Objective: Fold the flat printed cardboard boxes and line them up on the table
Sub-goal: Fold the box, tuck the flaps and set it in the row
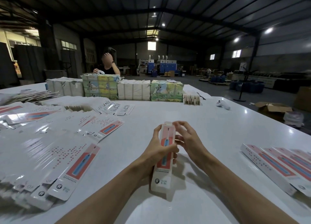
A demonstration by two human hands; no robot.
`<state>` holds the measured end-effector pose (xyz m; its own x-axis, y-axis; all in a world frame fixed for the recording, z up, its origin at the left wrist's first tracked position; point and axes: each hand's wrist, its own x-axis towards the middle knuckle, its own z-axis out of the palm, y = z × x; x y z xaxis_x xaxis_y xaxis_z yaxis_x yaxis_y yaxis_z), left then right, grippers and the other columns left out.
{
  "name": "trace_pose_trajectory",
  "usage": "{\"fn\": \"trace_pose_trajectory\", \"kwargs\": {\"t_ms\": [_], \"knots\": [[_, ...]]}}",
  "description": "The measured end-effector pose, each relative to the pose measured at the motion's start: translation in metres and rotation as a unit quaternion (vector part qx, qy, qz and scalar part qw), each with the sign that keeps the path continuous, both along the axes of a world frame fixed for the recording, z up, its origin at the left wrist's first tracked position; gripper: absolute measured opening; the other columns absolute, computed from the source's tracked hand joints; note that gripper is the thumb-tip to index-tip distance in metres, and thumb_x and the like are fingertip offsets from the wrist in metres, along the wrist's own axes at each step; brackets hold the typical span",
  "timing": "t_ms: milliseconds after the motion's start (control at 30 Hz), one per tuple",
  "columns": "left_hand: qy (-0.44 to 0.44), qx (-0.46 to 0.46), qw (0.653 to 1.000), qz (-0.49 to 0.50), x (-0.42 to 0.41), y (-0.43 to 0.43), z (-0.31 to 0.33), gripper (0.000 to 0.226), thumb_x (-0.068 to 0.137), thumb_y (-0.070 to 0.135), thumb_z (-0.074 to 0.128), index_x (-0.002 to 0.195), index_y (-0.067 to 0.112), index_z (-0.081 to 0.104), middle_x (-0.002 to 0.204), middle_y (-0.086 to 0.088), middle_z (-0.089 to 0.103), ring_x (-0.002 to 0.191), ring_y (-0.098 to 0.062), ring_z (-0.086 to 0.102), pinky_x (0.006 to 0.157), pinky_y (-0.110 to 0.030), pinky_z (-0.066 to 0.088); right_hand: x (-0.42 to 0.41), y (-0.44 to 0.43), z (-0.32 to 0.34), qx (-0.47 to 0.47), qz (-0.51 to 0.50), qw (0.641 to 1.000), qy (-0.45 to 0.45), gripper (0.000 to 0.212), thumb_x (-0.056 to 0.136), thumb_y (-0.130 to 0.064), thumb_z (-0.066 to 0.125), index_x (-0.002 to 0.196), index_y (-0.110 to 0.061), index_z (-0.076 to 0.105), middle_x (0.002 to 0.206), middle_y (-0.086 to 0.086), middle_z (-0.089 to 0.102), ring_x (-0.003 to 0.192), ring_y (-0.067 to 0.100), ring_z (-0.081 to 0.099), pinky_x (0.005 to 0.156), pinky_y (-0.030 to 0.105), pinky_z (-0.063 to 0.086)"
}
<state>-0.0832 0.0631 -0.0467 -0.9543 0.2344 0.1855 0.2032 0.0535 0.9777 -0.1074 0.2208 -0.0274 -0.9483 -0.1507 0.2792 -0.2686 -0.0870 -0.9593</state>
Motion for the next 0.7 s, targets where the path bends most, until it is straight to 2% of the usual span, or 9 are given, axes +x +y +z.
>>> {"fn": "trace_pose_trajectory", "kwargs": {"t_ms": [100,200,267,400,467,600,700], "knots": [[-0.011,-0.03,0.999,-0.032,0.006,0.001,0.003,0.098,0.073,0.032,0.082,0.149,0.048,0.023,0.124,-0.006,0.059,0.083,-0.017,0.078,0.067,-0.027,0.061,-0.006,0.008,0.003,-0.052,-0.051,0.997,-0.029,0.03,0.11,-0.032,0.052,0.13,-0.01,0.056,0.114,0.015,0.072,0.094,0.026,0.078,0.082,0.037,0.063],[-0.008,-0.031,0.997,-0.063,0.008,0.001,0.005,0.087,0.075,0.028,0.08,0.142,0.047,0.028,0.118,-0.012,0.063,0.074,-0.019,0.075,0.064,-0.028,0.061,-0.008,0.018,0.001,-0.015,-0.048,0.999,-0.015,0.025,0.106,-0.017,0.059,0.127,-0.005,0.064,0.109,0.016,0.077,0.097,0.029,0.078,0.077,0.032,0.063],[-0.005,-0.041,0.997,-0.068,0.007,0.001,0.005,0.084,0.075,0.029,0.08,0.14,0.046,0.029,0.115,-0.012,0.064,0.071,-0.017,0.075,0.063,-0.026,0.06,-0.007,0.019,0.0,-0.008,-0.042,0.999,0.006,0.021,0.104,-0.014,0.062,0.121,-0.004,0.069,0.105,0.014,0.078,0.098,0.032,0.077,0.076,0.031,0.063],[-0.008,-0.054,0.997,-0.061,0.003,0.002,0.001,0.08,0.078,0.03,0.081,0.136,0.051,0.03,0.111,-0.008,0.063,0.07,-0.016,0.075,0.063,-0.024,0.06,-0.008,0.02,0.001,0.027,-0.068,0.995,0.061,0.016,0.104,-0.007,0.06,0.115,-0.007,0.072,0.106,0.009,0.079,0.097,0.032,0.077,0.082,0.04,0.065],[-0.004,-0.057,0.997,-0.053,0.0,0.002,0.0,0.079,0.078,0.031,0.081,0.134,0.053,0.031,0.112,-0.007,0.063,0.07,-0.016,0.075,0.063,-0.025,0.06,-0.008,0.02,0.003,0.023,-0.06,0.996,0.066,0.017,0.106,-0.008,0.056,0.114,-0.006,0.072,0.108,0.01,0.078,0.099,0.033,0.077,0.084,0.042,0.065],[-0.001,-0.067,0.997,-0.046,-0.002,0.002,0.0,0.083,0.078,0.031,0.081,0.136,0.054,0.027,0.115,-0.007,0.06,0.07,-0.016,0.076,0.062,-0.025,0.06,-0.005,0.018,0.009,-0.031,-0.028,0.999,0.006,0.032,0.108,-0.028,0.054,0.111,-0.003,0.073,0.107,0.013,0.078,0.1,0.033,0.076,0.082,0.041,0.064],[0.007,-0.086,0.995,-0.048,-0.002,0.002,-0.001,0.086,0.08,0.031,0.081,0.14,0.053,0.025,0.115,-0.006,0.059,0.071,-0.017,0.076,0.063,-0.026,0.061,-0.007,0.021,0.009,-0.044,-0.025,0.999,-0.021,0.02,0.102,-0.019,0.065,0.107,-0.005,0.077,0.108,0.013,0.079,0.102,0.036,0.076,0.081,0.042,0.064]]}}
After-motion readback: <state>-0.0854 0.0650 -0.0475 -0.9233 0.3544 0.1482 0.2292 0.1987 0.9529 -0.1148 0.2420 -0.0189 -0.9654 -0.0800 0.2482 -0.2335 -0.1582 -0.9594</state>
